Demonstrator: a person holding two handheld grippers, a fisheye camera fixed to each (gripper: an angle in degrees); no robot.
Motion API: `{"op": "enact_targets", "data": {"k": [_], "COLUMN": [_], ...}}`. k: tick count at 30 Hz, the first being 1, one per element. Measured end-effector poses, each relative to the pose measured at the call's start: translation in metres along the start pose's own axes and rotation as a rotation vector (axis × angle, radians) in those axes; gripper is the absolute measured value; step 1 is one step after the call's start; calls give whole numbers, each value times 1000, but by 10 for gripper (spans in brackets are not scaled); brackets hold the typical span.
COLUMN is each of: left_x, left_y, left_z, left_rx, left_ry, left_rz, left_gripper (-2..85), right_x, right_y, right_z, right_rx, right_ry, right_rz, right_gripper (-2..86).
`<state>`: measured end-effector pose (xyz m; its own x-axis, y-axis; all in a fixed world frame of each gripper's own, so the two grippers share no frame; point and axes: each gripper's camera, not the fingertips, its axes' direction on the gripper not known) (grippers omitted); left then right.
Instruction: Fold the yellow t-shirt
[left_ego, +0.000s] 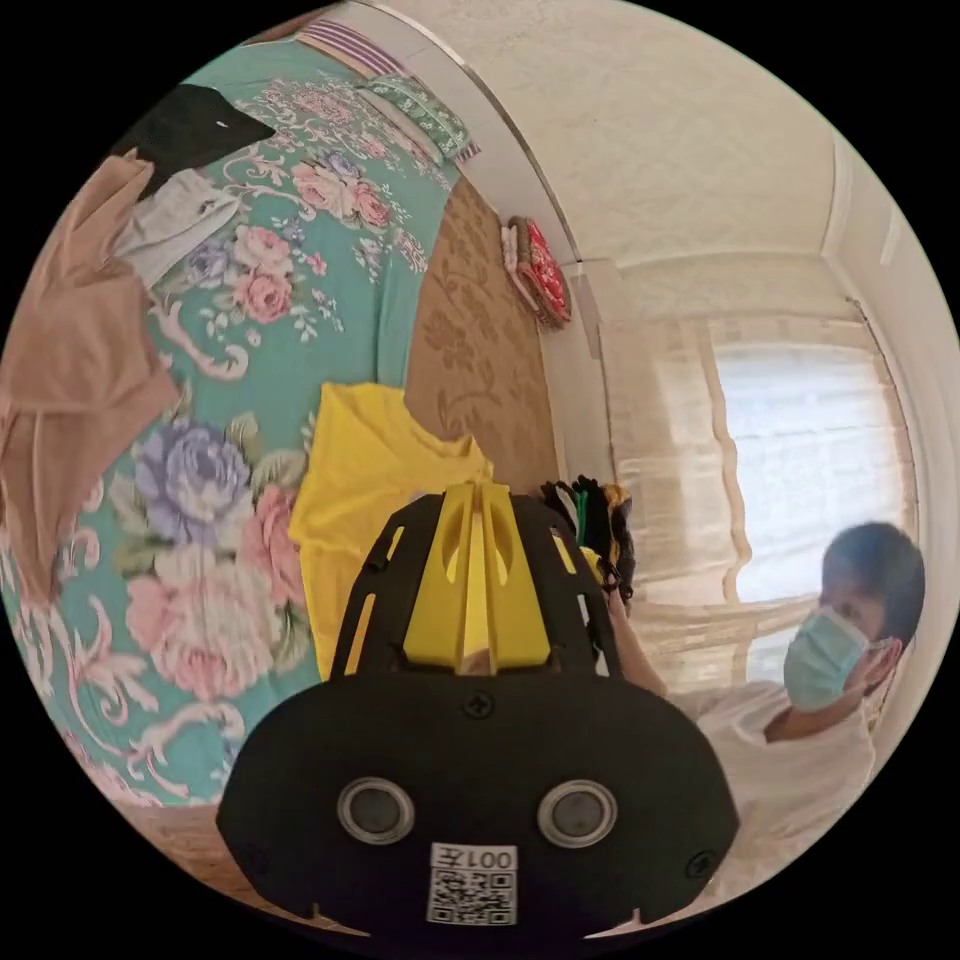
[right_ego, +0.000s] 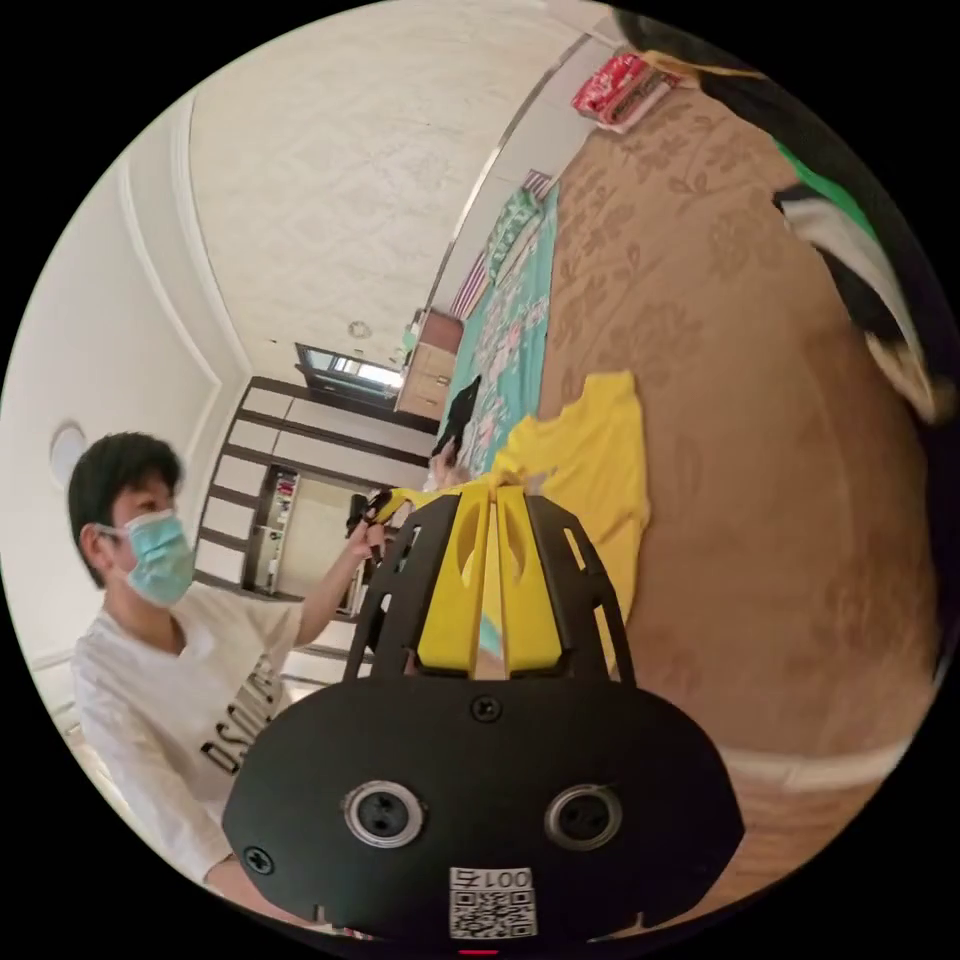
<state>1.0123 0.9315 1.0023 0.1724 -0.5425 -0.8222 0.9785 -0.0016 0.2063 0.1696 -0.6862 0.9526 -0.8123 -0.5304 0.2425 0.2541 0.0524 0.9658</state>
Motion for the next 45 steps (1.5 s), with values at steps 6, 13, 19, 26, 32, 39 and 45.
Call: {"op": "enact_targets", "data": {"k": [6, 13, 19, 26, 32, 39, 45], "left_x": [-72, -81, -39, -5, 34, 63, 85], "left_y": [-128, -87, -13, -8, -3, 7, 8], "left_z": [73, 48, 52, 78, 78, 89, 115], "left_rx": [3, 44, -329, -208, -174, -166, -223], "left_ry": [-161, -177, -346, -322, -246, -162, -280], "left_rz": [-269, -247, -66, -84, -62, -63, -82], "left_gripper": [-3, 47, 61, 80, 97, 121, -5], "right_x": [73, 15, -12, 5, -18, -17, -2], "right_y": [-142, -111, -28, -40, -56, -58, -54], "right_z": [127, 151, 185, 245, 246, 225, 225], "right_rx": [-184, -202, -411, -465, -476, -457, -469], "right_ry": [305, 513, 732, 812, 722, 596, 519], "right_rz": [63, -33, 53, 103, 20, 69, 81], "right_gripper": [90, 120, 136, 99, 27, 11, 7]}}
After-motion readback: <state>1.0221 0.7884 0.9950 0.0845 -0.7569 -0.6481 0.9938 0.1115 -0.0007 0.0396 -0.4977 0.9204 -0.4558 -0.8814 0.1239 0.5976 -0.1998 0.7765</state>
